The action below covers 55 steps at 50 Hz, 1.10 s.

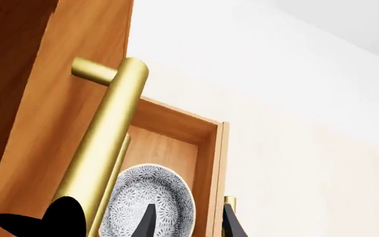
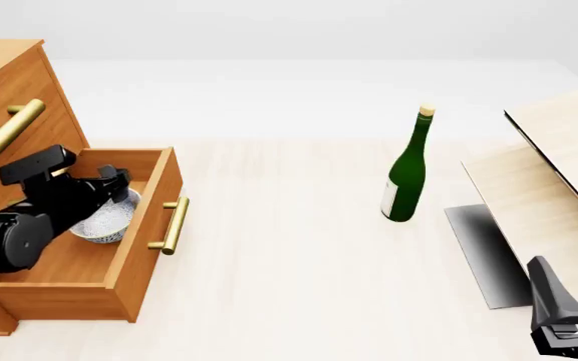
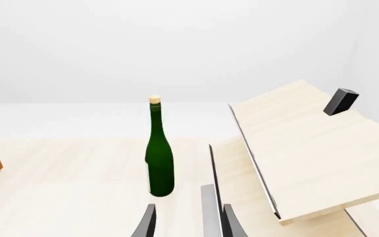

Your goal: Put the bowl in the bottom drawer of the cabinet.

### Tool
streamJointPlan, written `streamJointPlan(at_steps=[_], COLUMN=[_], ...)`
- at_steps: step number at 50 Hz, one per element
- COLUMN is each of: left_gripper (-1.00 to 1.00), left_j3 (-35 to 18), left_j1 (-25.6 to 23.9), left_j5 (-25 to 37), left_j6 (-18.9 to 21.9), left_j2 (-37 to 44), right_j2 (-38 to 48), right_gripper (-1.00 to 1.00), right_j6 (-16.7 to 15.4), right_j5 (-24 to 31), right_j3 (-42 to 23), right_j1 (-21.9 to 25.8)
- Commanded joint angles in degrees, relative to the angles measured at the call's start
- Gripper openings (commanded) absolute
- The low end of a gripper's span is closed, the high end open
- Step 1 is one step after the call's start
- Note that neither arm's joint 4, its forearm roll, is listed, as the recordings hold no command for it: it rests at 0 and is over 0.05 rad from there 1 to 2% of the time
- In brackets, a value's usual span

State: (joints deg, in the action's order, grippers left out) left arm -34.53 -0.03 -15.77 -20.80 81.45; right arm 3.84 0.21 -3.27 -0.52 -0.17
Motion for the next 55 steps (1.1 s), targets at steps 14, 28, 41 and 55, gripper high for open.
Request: streamJointPlan(at_steps=[14, 28, 41, 55], left_gripper=[1.0, 1.0, 1.0, 1.0], left_j3=[0.1, -1.5, 0.7, 0.8], left_j1=[-3.7, -6.0, -7.5, -9.6], left_j5=[-0.6, 3.0, 0.2, -0.9], left_j6=[-7.0, -5.1, -3.0, -1.3], left_j2=[-4.8, -10.2, -13.0, -14.9], right_j2=[0.0, 0.0, 0.0, 0.0], right_gripper=[1.0, 1.0, 1.0, 1.0], right_j6=[0.0, 0.0, 0.0, 0.0], right_j5=[0.0, 0.0, 0.0, 0.0], right_j3=[0.0, 0.0, 0.0, 0.0], right_j1=[0.0, 0.0, 0.0, 0.0])
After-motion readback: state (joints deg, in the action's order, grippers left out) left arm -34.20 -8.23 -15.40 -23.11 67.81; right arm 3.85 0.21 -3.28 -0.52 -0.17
